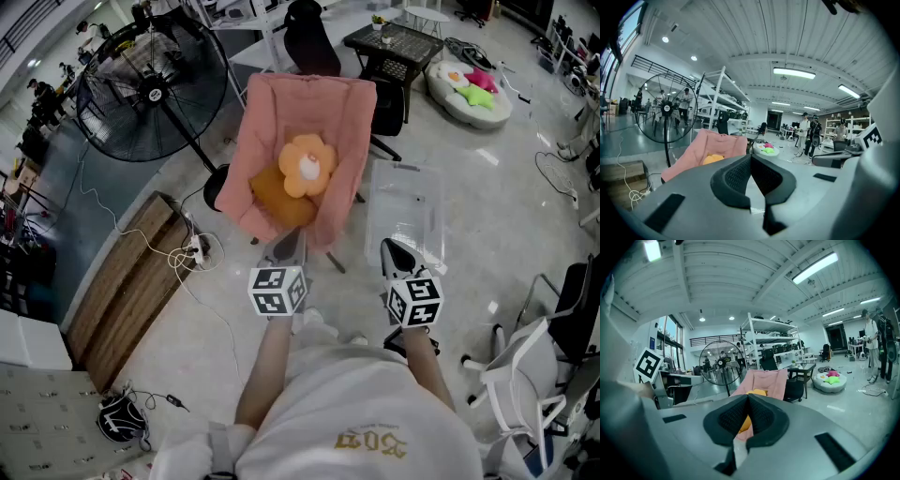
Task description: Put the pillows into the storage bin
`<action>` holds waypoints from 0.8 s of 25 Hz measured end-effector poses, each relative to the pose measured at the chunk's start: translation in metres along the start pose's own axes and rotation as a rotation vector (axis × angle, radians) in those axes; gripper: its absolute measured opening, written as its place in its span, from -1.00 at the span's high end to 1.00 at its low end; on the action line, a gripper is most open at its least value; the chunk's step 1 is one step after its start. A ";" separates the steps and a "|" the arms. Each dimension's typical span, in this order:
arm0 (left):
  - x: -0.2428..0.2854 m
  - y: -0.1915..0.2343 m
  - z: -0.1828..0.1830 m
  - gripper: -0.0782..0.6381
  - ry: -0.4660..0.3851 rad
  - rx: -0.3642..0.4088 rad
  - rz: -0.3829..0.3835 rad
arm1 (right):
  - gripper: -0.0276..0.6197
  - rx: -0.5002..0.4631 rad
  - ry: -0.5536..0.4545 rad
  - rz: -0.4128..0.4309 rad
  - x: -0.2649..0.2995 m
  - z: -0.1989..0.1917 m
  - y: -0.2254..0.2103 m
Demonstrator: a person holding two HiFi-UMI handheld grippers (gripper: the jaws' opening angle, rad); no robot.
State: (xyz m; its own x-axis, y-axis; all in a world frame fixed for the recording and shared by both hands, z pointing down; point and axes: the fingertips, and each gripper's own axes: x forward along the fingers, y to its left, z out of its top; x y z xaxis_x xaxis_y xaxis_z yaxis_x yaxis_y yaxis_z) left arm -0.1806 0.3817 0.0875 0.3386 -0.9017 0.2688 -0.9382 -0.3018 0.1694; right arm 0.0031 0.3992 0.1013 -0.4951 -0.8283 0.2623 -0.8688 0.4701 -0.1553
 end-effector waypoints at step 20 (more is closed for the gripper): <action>0.007 0.004 -0.012 -0.25 0.021 -0.134 -0.053 | -0.13 0.061 0.011 0.065 0.017 -0.006 0.015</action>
State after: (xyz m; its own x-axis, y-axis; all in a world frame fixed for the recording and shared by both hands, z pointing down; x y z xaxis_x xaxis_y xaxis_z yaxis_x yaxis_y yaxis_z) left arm -0.1808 0.3776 0.1018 0.3902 -0.8785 0.2757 -0.9015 -0.3037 0.3082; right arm -0.0186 0.3945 0.1087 -0.5507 -0.7931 0.2601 -0.8331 0.5030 -0.2302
